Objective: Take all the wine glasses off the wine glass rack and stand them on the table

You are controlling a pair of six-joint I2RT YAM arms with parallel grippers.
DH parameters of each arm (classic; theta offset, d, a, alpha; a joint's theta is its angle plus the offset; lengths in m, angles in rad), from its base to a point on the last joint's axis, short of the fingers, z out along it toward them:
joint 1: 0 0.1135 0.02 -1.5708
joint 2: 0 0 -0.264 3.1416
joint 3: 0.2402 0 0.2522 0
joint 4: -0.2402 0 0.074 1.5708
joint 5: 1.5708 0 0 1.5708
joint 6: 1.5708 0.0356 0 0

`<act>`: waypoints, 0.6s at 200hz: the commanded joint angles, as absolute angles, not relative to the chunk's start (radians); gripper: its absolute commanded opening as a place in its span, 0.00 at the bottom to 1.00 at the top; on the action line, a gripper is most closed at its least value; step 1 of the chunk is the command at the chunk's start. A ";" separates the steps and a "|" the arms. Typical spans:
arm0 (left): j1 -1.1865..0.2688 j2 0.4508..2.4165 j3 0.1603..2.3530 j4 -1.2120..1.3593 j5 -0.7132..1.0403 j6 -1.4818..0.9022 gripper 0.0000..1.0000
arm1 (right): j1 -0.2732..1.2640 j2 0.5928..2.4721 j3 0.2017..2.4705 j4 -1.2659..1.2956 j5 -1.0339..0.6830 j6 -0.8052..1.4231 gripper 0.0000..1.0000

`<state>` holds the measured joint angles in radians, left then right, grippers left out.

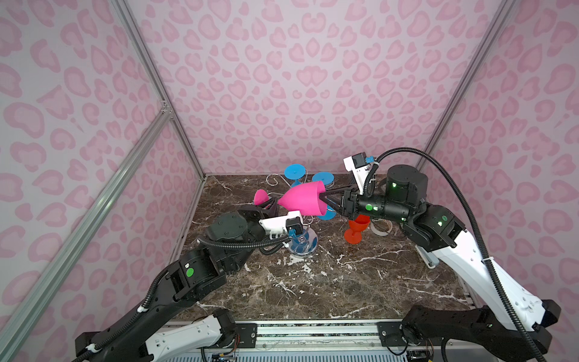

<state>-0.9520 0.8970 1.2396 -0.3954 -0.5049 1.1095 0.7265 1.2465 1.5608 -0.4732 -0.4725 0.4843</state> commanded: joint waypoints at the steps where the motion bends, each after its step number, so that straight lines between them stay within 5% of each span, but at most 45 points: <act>1: -0.953 0.893 1.243 -0.356 -0.508 1.120 0.04 | 0.728 1.252 1.551 -0.436 -0.487 0.505 0.08; 9: -0.953 0.892 1.241 -0.356 -0.508 1.120 0.04 | 0.727 1.254 1.548 -0.431 -0.486 0.509 0.00; 48: -0.954 0.893 1.240 -0.363 -0.514 1.113 0.04 | 0.727 1.259 1.545 -0.426 -0.487 0.514 0.00; 56: -0.954 0.891 1.237 -0.364 -0.517 1.111 0.14 | 0.728 1.256 1.541 -0.424 -0.481 0.515 0.00; 73: -0.954 0.883 1.227 -0.358 -0.517 1.108 0.51 | 0.727 1.247 1.531 -0.419 -0.465 0.515 0.00; 97: -0.953 0.867 1.219 -0.350 -0.513 1.094 0.72 | 0.727 1.239 1.527 -0.414 -0.458 0.513 0.00; 108: -0.954 0.863 1.217 -0.350 -0.515 1.091 0.99 | 0.727 1.239 1.526 -0.412 -0.457 0.513 0.00; 120: -0.953 0.859 1.215 -0.351 -0.514 1.085 0.97 | 0.727 1.238 1.524 -0.405 -0.456 0.512 0.00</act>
<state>-0.9527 0.8677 1.2194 -0.3935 -0.5156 1.0973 0.7265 1.2404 1.5314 -0.4465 -0.4675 0.5129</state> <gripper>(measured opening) 0.967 0.050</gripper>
